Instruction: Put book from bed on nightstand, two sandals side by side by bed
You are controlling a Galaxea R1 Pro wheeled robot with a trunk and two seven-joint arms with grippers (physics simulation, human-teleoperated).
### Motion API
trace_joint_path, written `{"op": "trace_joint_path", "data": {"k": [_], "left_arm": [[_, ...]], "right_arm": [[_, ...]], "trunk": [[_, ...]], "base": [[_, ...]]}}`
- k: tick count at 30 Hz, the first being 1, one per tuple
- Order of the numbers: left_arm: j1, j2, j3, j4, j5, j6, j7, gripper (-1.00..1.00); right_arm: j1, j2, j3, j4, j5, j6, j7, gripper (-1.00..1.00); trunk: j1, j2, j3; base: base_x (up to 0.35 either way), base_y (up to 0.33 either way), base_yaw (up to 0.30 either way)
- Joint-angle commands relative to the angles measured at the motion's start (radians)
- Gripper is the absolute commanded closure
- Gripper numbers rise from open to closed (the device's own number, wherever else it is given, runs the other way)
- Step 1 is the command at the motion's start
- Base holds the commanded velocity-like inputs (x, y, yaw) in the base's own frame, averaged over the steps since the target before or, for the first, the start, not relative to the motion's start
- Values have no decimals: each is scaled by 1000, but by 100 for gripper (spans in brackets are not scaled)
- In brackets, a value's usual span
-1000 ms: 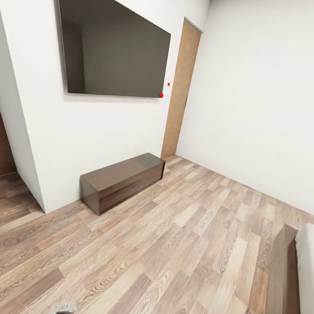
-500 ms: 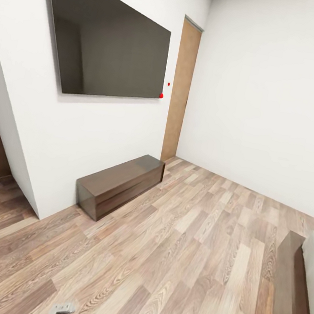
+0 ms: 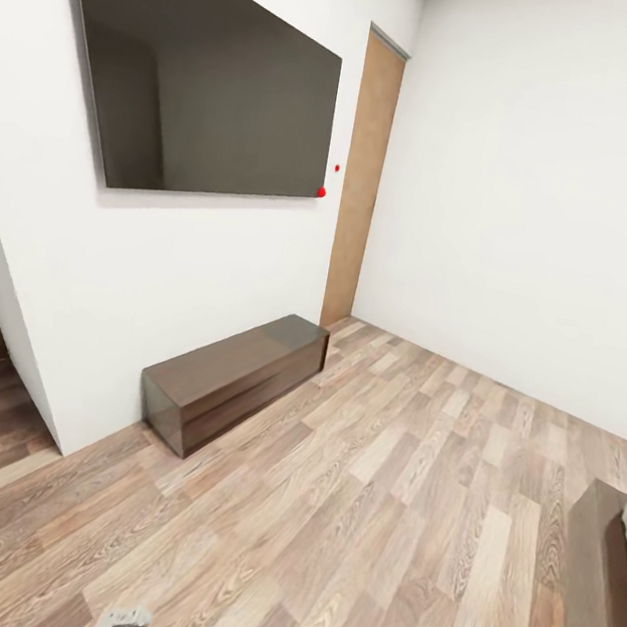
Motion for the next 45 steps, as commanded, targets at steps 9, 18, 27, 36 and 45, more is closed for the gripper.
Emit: {"op": "trace_joint_path", "data": {"k": [9,18,27,36,45], "left_arm": [[-1,0,1,2,4,-2,-4,-100],[-1,0,1,2,4,-2,-4,-100],[-1,0,1,2,4,-2,-4,-100],[-1,0,1,2,4,-2,-4,-100],[-1,0,1,2,4,-2,-4,-100]], "right_arm": [[-2,-1,-2,5,-7,-6,2,-100],[-2,-1,-2,3,-10,-6,-1,-100],[-2,-1,-2,5,-11,-6,-1,-100],[-2,-1,-2,5,-12,-6,-1,-100],[-2,-1,-2,5,-14,-6,-1,-100]], "trunk": [[0,-1,-1],[0,-1,-1],[0,-1,-1],[0,-1,-1],[0,-1,-1]], "base": [[276,0,0],[252,0,0],[174,0,-2],[11,0,-166],[0,0,-281]]}}
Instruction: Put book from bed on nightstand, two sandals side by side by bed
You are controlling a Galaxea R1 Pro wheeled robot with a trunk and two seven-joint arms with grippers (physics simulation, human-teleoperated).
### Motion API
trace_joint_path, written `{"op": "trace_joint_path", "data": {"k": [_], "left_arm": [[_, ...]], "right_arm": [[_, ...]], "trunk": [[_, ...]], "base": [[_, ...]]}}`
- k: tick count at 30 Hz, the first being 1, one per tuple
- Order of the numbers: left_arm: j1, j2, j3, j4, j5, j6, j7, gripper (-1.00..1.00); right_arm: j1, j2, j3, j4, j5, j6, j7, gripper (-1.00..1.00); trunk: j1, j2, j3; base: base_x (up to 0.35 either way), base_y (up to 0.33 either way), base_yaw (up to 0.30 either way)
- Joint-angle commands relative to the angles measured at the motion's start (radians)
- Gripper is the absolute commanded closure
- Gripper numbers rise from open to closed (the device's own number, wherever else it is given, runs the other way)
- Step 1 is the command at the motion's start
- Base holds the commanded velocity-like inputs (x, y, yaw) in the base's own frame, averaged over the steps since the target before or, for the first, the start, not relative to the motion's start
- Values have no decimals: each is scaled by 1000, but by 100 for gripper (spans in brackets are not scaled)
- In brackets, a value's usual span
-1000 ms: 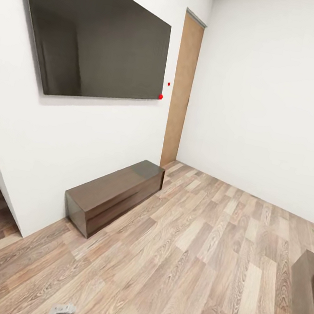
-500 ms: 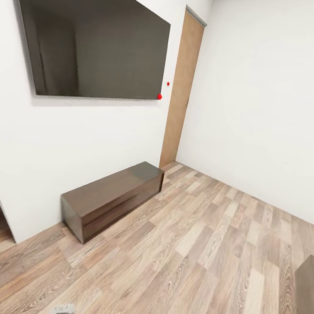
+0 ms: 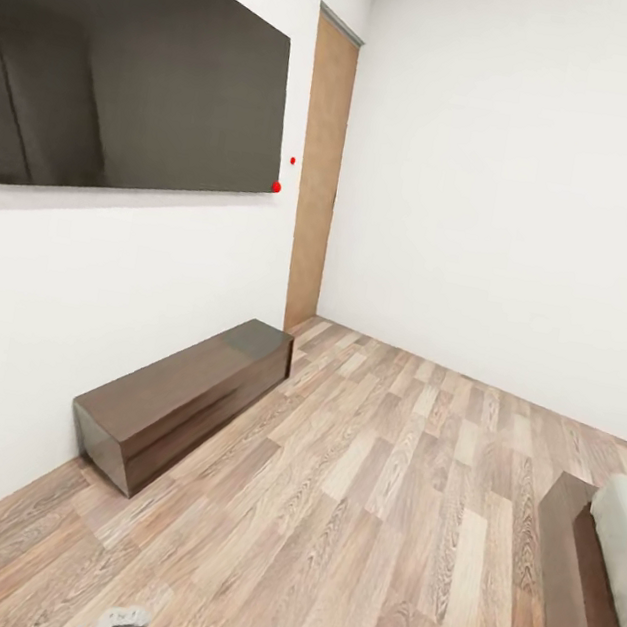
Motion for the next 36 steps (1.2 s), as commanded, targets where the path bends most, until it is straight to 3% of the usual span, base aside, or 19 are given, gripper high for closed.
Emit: {"op": "trace_joint_path", "data": {"k": [1,36], "left_arm": [[-1,0,1,1,4,-2,-4,-100],[-1,1,1,1,4,-2,-4,-100]], "right_arm": [[-2,0,-2,5,-8,-6,5,-100],[-2,0,-2,5,-12,-6,5,-100]], "trunk": [[0,-1,-1],[0,-1,-1]], "base": [[0,0,-283],[0,0,-283]]}}
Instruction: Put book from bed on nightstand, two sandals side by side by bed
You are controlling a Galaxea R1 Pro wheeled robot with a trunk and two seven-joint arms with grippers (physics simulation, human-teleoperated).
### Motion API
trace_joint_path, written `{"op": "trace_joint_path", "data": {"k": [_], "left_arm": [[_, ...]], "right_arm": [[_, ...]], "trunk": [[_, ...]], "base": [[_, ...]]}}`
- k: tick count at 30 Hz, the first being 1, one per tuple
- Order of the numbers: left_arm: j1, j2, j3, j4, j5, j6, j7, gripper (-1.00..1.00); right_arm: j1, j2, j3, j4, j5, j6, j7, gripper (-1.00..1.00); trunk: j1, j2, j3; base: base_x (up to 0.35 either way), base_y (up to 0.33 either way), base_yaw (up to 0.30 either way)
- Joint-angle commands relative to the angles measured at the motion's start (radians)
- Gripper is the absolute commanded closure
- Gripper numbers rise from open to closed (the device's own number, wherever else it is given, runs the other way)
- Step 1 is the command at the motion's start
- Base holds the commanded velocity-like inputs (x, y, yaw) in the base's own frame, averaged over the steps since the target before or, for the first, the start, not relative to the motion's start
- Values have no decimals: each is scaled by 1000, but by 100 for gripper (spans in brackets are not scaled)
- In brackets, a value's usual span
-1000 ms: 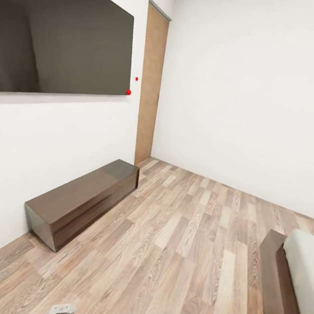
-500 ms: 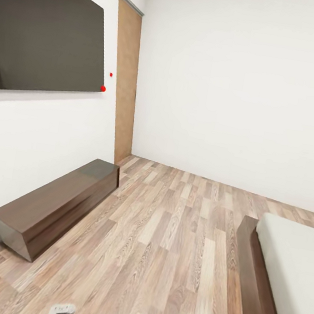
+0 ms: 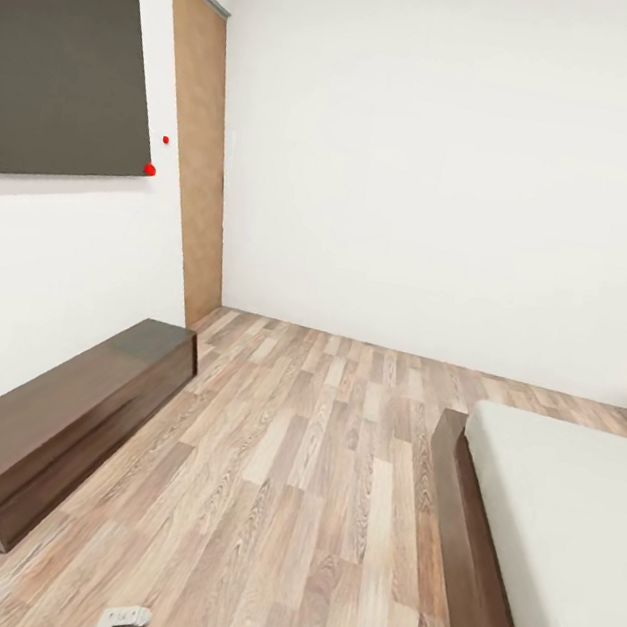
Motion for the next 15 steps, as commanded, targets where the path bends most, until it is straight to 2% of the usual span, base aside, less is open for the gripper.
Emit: {"op": "trace_joint_path", "data": {"k": [1,9,15], "left_arm": [[-1,0,1,1,4,-2,-4,-100],[-1,1,2,1,4,-2,-4,-100],[-1,1,2,1,4,-2,-4,-100]], "right_arm": [[-2,0,-2,5,-8,-6,6,-100],[-2,0,-1,5,-9,-6,6,-100],[-2,0,-1,5,-9,-6,6,-100]], "trunk": [[0,-1,-1],[0,-1,-1],[0,-1,-1]], "base": [[0,0,-283],[0,0,-266],[0,0,-75]]}}
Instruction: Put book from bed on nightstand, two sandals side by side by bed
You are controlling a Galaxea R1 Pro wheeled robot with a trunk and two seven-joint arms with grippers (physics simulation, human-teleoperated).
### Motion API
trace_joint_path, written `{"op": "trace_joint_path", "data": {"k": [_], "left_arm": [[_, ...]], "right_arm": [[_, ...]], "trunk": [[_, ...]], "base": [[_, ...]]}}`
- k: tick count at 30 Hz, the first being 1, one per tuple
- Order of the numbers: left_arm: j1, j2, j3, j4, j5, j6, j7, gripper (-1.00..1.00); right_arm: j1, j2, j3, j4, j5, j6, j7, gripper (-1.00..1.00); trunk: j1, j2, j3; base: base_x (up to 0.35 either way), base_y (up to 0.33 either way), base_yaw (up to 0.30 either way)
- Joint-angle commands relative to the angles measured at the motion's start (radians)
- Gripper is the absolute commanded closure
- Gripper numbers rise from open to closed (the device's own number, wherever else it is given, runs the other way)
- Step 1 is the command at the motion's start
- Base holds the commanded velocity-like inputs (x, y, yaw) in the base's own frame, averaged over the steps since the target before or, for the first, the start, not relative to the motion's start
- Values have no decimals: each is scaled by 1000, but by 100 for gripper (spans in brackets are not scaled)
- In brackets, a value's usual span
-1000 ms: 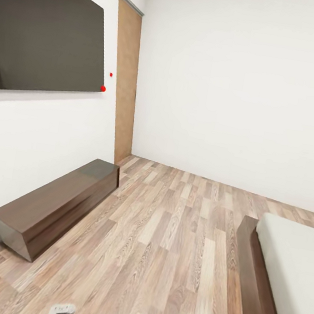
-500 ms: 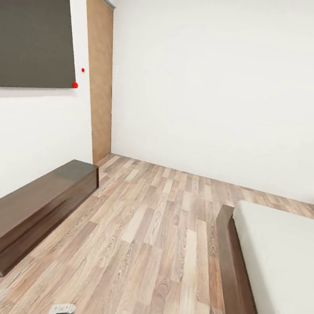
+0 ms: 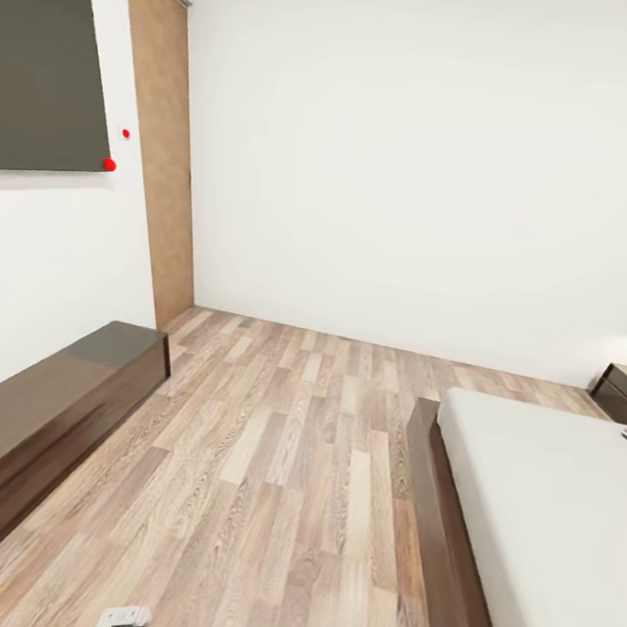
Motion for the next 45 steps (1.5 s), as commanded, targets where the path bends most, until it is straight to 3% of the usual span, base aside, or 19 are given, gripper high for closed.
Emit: {"op": "trace_joint_path", "data": {"k": [1,13,45], "left_arm": [[-1,0,1,1,4,-2,-4,-100],[-1,1,2,1,4,-2,-4,-100],[-1,0,1,1,4,-2,-4,-100]], "right_arm": [[-2,-1,-2,5,-9,-6,6,-100],[-2,-1,-2,5,-8,-6,6,-100],[-2,-1,-2,5,-8,-4,7,-100]], "trunk": [[0,-1,-1],[0,-1,-1],[0,-1,-1]], "base": [[0,0,-138],[20,0,-160],[266,0,-28]]}}
